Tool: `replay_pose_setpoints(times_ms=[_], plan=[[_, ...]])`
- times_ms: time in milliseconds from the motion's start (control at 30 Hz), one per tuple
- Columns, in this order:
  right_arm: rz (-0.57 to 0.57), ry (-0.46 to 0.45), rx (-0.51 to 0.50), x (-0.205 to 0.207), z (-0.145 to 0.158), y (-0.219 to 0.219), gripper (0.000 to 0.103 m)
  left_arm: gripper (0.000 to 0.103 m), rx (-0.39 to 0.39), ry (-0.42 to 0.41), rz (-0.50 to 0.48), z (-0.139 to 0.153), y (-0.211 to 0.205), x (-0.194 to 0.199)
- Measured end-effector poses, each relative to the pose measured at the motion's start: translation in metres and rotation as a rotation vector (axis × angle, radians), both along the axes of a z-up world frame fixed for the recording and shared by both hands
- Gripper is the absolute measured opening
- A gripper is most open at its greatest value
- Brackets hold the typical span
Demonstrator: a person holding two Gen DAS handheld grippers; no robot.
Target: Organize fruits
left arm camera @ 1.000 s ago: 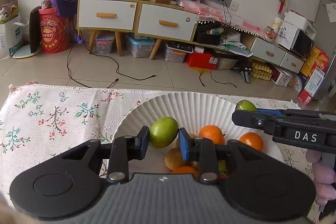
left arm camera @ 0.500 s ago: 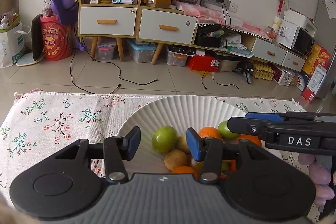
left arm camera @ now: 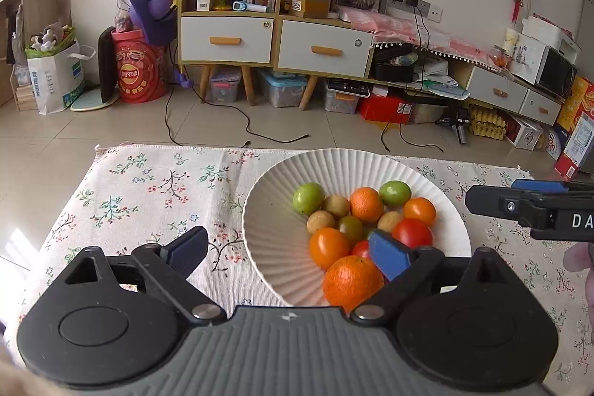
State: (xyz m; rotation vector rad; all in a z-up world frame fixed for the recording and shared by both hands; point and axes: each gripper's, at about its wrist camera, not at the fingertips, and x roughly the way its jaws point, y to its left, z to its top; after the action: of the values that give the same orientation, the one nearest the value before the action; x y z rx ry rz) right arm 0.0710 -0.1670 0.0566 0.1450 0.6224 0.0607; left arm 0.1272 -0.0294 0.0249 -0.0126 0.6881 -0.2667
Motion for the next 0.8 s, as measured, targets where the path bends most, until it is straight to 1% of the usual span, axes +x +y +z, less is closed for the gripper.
replay_pose_setpoints(times_ms=[100,200,300,367,467,600,667,800], plan=[[-0.040,0.022,0.023,-0.010,-0.001,0.000,0.092,0.097,0.009,0.002,0.014,0.004,0.005,-0.014],[-0.093,0.042,-0.005,-0.021,-0.001,0.002,0.095,0.097,0.021,0.006,0.002,0.003,0.010,-0.029],[-0.124,0.054,-0.028,-0.035,-0.003,0.004,0.098,0.097,0.006,0.052,-0.001,-0.001,0.014,-0.041],[-0.142,0.059,-0.027,-0.046,-0.005,0.006,0.100,0.097,0.005,0.076,0.005,-0.004,0.018,-0.049],[-0.176,0.087,-0.030,-0.063,-0.013,0.011,0.100,0.097,0.024,0.081,0.021,-0.007,0.021,-0.063],[-0.208,0.138,-0.073,-0.078,-0.024,0.020,0.101,0.097,0.062,0.090,0.052,-0.006,0.023,-0.076],[-0.215,0.148,-0.088,-0.081,-0.028,0.024,0.101,0.097,0.076,0.108,0.069,-0.007,0.022,-0.081],[-0.209,0.156,-0.140,-0.079,-0.032,0.030,0.102,0.097,0.092,0.132,0.068,-0.012,0.017,-0.087]])
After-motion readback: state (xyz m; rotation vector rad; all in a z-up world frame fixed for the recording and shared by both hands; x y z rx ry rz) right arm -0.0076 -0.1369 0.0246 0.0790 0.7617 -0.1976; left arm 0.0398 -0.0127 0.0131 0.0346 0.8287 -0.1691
